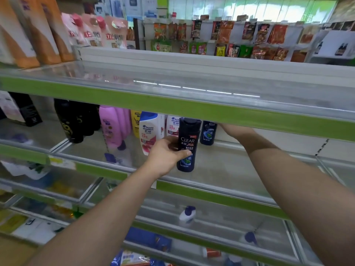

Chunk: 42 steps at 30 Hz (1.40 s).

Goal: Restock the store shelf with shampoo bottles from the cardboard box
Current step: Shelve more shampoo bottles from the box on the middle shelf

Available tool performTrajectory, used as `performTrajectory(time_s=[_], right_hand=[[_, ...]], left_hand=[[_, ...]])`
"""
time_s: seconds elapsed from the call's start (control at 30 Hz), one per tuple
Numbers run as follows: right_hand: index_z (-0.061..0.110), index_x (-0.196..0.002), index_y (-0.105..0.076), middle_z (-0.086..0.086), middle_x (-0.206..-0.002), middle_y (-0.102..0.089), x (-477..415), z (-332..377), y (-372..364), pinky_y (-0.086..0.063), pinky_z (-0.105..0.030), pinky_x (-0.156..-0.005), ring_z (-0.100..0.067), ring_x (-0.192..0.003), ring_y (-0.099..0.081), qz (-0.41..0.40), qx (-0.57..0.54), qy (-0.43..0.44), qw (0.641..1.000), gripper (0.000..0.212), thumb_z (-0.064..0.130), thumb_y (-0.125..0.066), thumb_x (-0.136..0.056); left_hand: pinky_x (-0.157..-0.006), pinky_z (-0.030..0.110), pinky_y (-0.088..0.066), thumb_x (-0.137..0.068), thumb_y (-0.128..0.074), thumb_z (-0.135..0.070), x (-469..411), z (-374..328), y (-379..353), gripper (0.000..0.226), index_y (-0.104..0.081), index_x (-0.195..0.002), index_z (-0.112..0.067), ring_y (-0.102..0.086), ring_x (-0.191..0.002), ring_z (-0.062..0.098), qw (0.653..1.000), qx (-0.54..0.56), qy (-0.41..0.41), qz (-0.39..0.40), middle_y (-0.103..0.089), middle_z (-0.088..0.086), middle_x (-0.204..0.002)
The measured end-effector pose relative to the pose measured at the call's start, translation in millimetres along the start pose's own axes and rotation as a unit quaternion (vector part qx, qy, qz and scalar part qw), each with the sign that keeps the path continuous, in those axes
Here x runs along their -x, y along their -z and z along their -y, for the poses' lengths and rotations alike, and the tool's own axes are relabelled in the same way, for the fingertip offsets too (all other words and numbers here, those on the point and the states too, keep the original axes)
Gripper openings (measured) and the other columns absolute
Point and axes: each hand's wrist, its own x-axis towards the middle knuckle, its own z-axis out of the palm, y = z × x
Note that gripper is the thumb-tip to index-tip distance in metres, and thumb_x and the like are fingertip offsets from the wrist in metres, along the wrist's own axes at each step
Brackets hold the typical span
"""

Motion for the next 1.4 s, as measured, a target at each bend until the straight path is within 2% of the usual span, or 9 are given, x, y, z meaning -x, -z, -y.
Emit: performTrajectory(time_s=[0.07,0.13,0.2,0.4,0.57,0.7,0.8,0.9,1.4], right_hand=[[0.015,-0.145,-0.046,-0.007,-0.142,-0.053,29,5,0,-0.036,-0.029,-0.104,-0.027,-0.134,-0.046,-0.016,-0.006,-0.031,0.999,0.046,0.039,-0.036,-0.107],[0.021,-0.097,-0.064,-0.002,-0.094,-0.068,51,3,-9,-0.042,-0.019,-0.070,-0.024,-0.092,-0.062,-0.046,-0.104,0.039,0.993,0.012,0.018,-0.052,-0.099],[0.024,-0.089,-0.069,0.006,-0.082,-0.072,70,-2,-21,-0.044,-0.013,-0.059,-0.007,-0.073,-0.068,-0.005,-0.193,0.077,0.978,0.022,0.003,-0.071,-0.083],[0.024,-0.099,-0.074,0.008,-0.090,-0.077,83,-16,-46,-0.055,-0.027,-0.073,-0.011,-0.086,-0.073,-0.079,-0.277,0.048,0.957,0.042,0.035,-0.090,-0.062],[0.031,-0.091,-0.069,0.005,-0.089,-0.074,72,-20,-42,-0.055,-0.034,-0.073,-0.017,-0.086,-0.071,-0.124,-0.268,0.027,0.955,0.011,0.026,-0.077,-0.085],[0.026,-0.106,-0.072,0.002,-0.096,-0.075,65,-21,-42,-0.058,-0.047,-0.086,-0.017,-0.092,-0.072,-0.134,-0.238,0.017,0.962,0.019,0.033,-0.073,-0.088],[0.037,-0.086,-0.067,0.009,-0.087,-0.073,63,-20,-46,-0.058,-0.051,-0.084,-0.018,-0.089,-0.072,-0.159,-0.230,0.013,0.960,0.011,0.029,-0.075,-0.086],[0.041,-0.079,-0.061,0.016,-0.081,-0.069,57,-21,-51,-0.057,-0.053,-0.083,-0.020,-0.087,-0.070,-0.173,-0.223,-0.001,0.960,0.026,0.022,-0.077,-0.084],[0.030,-0.083,-0.064,0.006,-0.080,-0.072,38,-14,-70,-0.059,-0.048,-0.081,-0.020,-0.083,-0.071,-0.217,-0.258,-0.067,0.939,0.017,0.025,-0.080,-0.081]], left_hand=[[-0.084,0.023,-0.052,-0.079,-0.081,-0.018,-1,-1,-8,0.032,-0.066,-0.106,-0.023,-0.069,-0.093,0.008,1.000,0.000,0.002,-0.011,-0.073,-0.005,-0.100],[-0.086,0.026,-0.053,-0.078,-0.082,-0.020,-4,-1,-19,0.039,-0.066,-0.114,-0.018,-0.068,-0.094,0.009,1.000,0.003,0.002,-0.022,-0.073,-0.005,-0.102],[-0.086,0.026,-0.053,-0.078,-0.082,-0.020,-7,-1,-32,0.041,-0.066,-0.115,-0.016,-0.068,-0.091,0.009,1.000,0.011,-0.001,-0.027,-0.072,-0.005,-0.100],[-0.085,0.025,-0.053,-0.081,-0.080,-0.019,-23,-4,-62,0.033,-0.067,-0.112,-0.017,-0.069,-0.094,0.013,0.998,0.024,0.004,-0.052,-0.072,-0.005,-0.099],[-0.073,0.021,-0.053,-0.083,-0.077,-0.018,-28,-1,-72,0.025,-0.070,-0.107,-0.025,-0.068,-0.085,0.012,0.998,-0.010,-0.018,-0.056,-0.071,-0.009,-0.091],[-0.084,0.036,-0.057,-0.083,-0.074,-0.022,-33,9,-74,0.029,-0.070,-0.112,-0.025,-0.069,-0.089,0.017,0.994,-0.091,-0.008,-0.053,-0.074,-0.004,-0.100],[-0.084,0.035,-0.056,-0.083,-0.073,-0.025,-38,5,-76,0.027,-0.072,-0.110,-0.023,-0.069,-0.090,0.019,0.989,-0.132,-0.011,-0.060,-0.075,-0.003,-0.102],[-0.083,0.034,-0.056,-0.084,-0.073,-0.028,-43,0,-78,0.026,-0.072,-0.109,-0.021,-0.070,-0.088,0.017,0.988,-0.143,-0.003,-0.052,-0.076,-0.003,-0.103],[-0.089,0.033,-0.054,-0.087,-0.072,-0.027,-61,8,-73,0.031,-0.071,-0.116,-0.015,-0.070,-0.096,0.021,0.990,-0.127,0.017,-0.059,-0.075,0.002,-0.108]])
